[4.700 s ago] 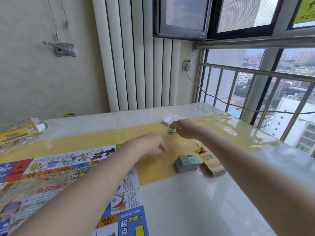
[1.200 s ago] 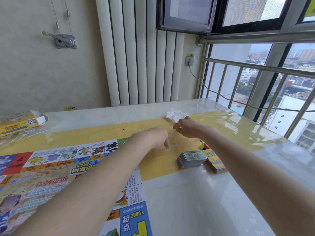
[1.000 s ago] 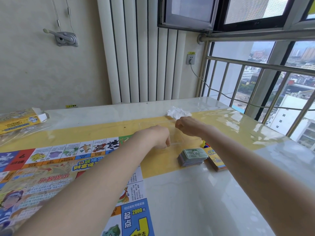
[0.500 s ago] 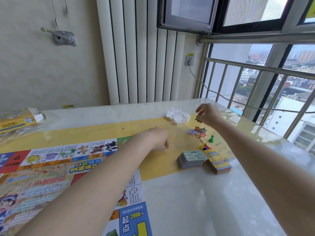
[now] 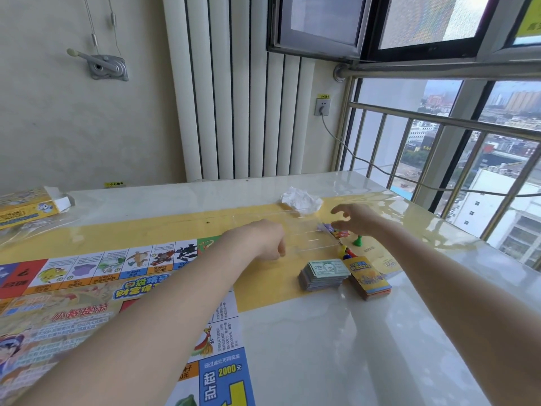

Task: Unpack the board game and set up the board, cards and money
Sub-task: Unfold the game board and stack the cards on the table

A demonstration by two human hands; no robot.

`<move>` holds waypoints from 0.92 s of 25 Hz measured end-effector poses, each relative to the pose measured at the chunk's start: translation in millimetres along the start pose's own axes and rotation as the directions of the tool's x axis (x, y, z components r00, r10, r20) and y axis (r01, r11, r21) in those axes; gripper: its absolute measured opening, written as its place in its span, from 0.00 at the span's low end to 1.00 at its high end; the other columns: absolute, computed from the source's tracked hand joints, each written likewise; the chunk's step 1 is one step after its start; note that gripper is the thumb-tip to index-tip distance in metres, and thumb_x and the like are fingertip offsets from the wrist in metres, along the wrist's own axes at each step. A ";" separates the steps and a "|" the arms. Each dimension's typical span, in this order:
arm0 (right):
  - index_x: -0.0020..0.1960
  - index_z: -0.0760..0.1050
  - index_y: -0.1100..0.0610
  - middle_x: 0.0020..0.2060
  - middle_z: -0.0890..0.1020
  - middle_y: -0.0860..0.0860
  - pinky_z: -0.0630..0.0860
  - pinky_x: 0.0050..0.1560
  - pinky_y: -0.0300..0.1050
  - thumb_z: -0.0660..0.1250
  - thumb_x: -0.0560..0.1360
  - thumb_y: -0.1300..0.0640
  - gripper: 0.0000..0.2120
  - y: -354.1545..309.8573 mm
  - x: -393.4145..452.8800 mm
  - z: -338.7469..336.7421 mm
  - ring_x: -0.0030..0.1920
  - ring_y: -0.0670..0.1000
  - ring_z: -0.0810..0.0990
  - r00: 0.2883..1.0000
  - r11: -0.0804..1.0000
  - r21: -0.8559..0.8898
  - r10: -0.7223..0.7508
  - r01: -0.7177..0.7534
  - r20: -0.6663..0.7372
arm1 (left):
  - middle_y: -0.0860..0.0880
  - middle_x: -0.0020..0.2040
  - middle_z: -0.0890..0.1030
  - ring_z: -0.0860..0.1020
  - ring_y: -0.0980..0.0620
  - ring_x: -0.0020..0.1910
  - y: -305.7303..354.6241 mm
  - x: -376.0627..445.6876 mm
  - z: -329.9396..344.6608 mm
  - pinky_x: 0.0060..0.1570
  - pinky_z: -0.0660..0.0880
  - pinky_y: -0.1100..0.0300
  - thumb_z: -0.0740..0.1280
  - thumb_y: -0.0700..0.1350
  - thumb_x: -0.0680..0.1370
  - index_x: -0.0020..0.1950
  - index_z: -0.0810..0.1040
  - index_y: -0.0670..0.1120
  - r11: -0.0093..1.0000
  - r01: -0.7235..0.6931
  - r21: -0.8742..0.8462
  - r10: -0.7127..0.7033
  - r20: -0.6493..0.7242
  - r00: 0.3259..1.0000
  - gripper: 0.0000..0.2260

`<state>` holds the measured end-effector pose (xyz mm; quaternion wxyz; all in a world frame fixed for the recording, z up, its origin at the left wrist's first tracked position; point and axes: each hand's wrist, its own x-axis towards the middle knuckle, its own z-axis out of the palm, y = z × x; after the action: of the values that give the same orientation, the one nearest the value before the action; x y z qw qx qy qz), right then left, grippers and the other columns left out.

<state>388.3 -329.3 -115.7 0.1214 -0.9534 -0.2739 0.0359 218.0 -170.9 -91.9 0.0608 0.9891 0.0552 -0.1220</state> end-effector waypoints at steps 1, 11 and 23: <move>0.63 0.73 0.57 0.60 0.76 0.57 0.70 0.54 0.44 0.65 0.75 0.59 0.16 -0.9 0.6 4.9 0.58 0.56 0.74 1.000 1.000 -0.012 -0.015 0.015 0.003 | 0.47 0.69 0.71 0.72 0.46 0.64 -0.1 0.2 0.1 0.61 0.71 0.56 0.60 0.41 0.79 0.63 0.77 0.49 1.000 0.000 0.001 0.000 -0.002 1.000 0.14; 0.59 0.75 0.57 0.52 0.75 0.51 0.70 0.49 0.40 0.68 0.72 0.65 0.17 -7.5 2.7 2.3 0.55 0.54 0.75 0.995 0.996 -0.061 -0.065 0.070 0.081 | 0.47 0.69 0.71 0.72 0.47 0.64 -5.3 4.9 1.7 0.63 0.71 0.54 0.61 0.42 0.79 0.63 0.77 0.51 1.000 -0.007 -0.003 0.007 -0.007 1.000 0.14; 0.52 0.79 0.59 0.44 0.79 0.51 0.72 0.44 0.38 0.64 0.75 0.64 0.08 -36.0 -47.5 -37.2 0.44 0.49 0.77 0.978 0.977 0.050 -0.209 0.209 -0.009 | 0.48 0.71 0.69 0.70 0.44 0.66 -15.9 -2.6 20.0 0.62 0.69 0.53 0.57 0.42 0.80 0.66 0.73 0.50 0.999 -0.032 0.020 0.035 -0.158 0.987 0.16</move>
<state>334.6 -332.8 -70.5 0.1488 -0.9161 -0.3713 0.0283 208.9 -158.2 -112.3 0.0497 0.9970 0.0420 -0.0424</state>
